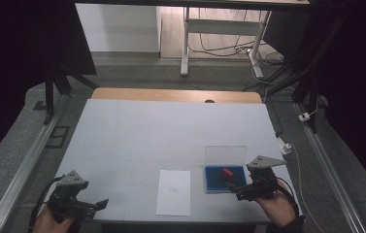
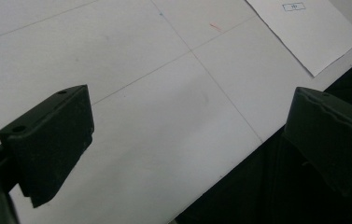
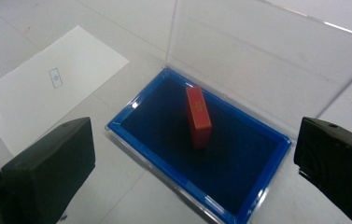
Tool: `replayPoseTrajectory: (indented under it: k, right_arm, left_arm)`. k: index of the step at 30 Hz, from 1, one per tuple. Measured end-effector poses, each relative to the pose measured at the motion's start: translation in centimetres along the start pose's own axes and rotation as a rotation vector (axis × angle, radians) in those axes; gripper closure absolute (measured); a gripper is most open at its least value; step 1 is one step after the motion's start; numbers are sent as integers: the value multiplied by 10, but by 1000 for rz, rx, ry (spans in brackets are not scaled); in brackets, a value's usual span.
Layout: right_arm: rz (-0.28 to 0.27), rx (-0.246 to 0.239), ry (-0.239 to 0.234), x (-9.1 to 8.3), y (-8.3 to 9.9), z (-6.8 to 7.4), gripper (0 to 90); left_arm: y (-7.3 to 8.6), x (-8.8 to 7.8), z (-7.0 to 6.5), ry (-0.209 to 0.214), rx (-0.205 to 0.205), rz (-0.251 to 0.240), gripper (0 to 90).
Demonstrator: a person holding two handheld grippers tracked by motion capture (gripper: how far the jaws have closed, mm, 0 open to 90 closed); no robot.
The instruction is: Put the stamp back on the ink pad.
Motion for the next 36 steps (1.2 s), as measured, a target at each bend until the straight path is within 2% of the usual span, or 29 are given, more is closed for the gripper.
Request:
replayPoseTrajectory:
  k: [7,19,26,28,32,36]
  right_arm:
    - [-25,22,17,-13,9,1,0]
    - [-26,61,47,-31,30,-1,0]
    - [-1,93,59,-38,41,-1,0]
    - [-15,104,63,-41,42,0,0]
    - [-9,129,62,-45,46,1,0]
    - [14,142,68,-46,50,2,0]
  left_arm:
    - [0,0,0,0,-1,-1,17]
    - [0,0,0,1,-2,-3,15]
    - [0,0,0,-1,-1,-4,15]
    - [0,0,0,-2,-1,-4,15]
    - [0,-1,0,0,-1,-4,15]
    - [1,0,0,-2,1,-3,15]
Point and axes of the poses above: each handheld gripper's, and its own axes: x roughly forward along the jaws, y roughly out of its underside, z roughly to its left, the point moved 6 cm from there along x, roughly forward along the jaws, and after that the axes turned 9 degrees about -y, right-handed, at the moved point
